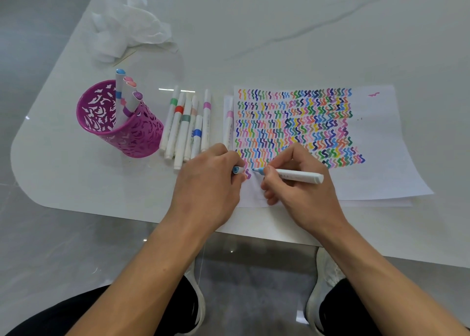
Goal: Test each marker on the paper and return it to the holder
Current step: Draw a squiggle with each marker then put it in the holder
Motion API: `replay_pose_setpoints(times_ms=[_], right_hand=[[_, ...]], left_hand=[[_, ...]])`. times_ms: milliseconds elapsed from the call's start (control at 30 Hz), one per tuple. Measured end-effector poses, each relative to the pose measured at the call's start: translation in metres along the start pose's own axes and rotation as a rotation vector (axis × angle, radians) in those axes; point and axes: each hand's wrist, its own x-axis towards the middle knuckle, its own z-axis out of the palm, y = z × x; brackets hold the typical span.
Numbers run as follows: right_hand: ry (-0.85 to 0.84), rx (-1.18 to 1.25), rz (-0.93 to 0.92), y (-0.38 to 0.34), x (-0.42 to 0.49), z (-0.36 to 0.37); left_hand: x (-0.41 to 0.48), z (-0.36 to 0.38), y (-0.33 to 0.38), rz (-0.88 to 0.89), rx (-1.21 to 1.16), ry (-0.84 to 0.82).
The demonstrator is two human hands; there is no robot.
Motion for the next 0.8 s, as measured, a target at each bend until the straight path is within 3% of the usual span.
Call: replay_pose_setpoints(times_ms=[800], right_hand=[[0.009, -0.173, 0.001, -0.0026, -0.0020, -0.0003]], left_hand=[[0.0001, -0.0021, 0.0056, -0.046, 0.047, -0.039]])
